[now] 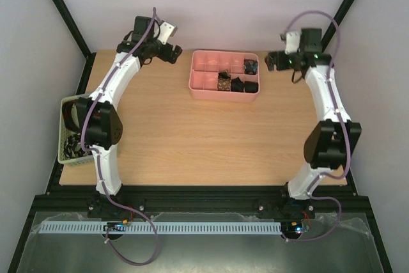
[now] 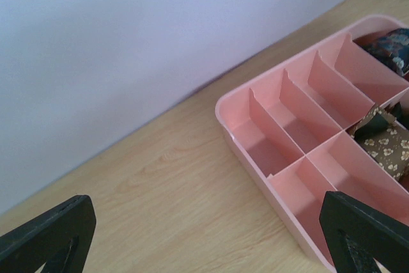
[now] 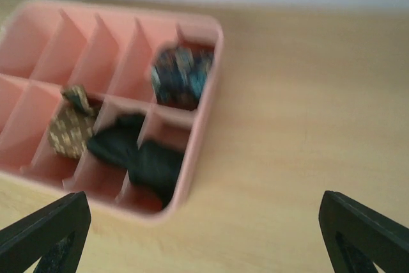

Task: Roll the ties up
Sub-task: Reset both arms

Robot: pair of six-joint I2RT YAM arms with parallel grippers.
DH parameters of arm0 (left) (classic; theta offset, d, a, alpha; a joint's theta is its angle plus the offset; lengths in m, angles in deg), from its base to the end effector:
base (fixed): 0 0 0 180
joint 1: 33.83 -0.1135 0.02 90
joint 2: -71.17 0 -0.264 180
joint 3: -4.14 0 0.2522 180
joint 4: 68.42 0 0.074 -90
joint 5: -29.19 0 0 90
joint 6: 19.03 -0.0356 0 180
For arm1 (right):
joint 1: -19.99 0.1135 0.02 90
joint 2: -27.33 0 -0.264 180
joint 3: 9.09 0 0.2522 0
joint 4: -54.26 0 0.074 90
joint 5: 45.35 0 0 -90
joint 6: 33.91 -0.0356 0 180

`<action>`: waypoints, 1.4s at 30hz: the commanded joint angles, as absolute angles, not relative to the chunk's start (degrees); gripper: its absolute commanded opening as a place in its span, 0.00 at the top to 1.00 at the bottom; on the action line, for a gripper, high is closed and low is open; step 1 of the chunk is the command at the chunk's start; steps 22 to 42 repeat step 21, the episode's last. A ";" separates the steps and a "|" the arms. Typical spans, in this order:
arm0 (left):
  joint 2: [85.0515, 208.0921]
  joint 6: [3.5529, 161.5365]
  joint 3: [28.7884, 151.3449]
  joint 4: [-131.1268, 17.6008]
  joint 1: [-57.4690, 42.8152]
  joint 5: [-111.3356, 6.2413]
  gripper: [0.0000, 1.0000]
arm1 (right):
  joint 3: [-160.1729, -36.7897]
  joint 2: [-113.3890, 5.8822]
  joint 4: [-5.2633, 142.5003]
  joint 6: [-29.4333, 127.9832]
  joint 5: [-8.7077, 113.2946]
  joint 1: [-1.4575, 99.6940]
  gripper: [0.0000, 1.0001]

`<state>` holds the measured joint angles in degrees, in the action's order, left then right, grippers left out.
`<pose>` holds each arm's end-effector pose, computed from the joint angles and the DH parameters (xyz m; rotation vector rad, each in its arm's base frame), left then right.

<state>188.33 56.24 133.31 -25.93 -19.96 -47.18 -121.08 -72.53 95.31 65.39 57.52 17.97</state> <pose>0.4647 -0.1234 0.3458 0.6548 1.9904 -0.2408 0.4070 -0.0064 0.3740 -0.2675 2.0462 0.1113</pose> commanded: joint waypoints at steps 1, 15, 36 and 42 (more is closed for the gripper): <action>189.91 62.80 130.93 -19.72 -19.20 -48.72 0.01 | -102.74 -64.34 89.89 56.30 62.31 15.29 0.01; 182.08 69.05 98.86 -24.07 -18.36 -49.20 0.01 | -80.94 -58.35 87.74 54.42 71.86 14.37 0.01; 178.28 68.87 93.95 -25.82 -16.21 -51.36 0.01 | -80.51 -58.55 87.12 52.55 75.19 14.37 0.01; 178.28 68.87 93.95 -25.82 -16.21 -51.36 0.01 | -80.51 -58.55 87.12 52.55 75.19 14.37 0.01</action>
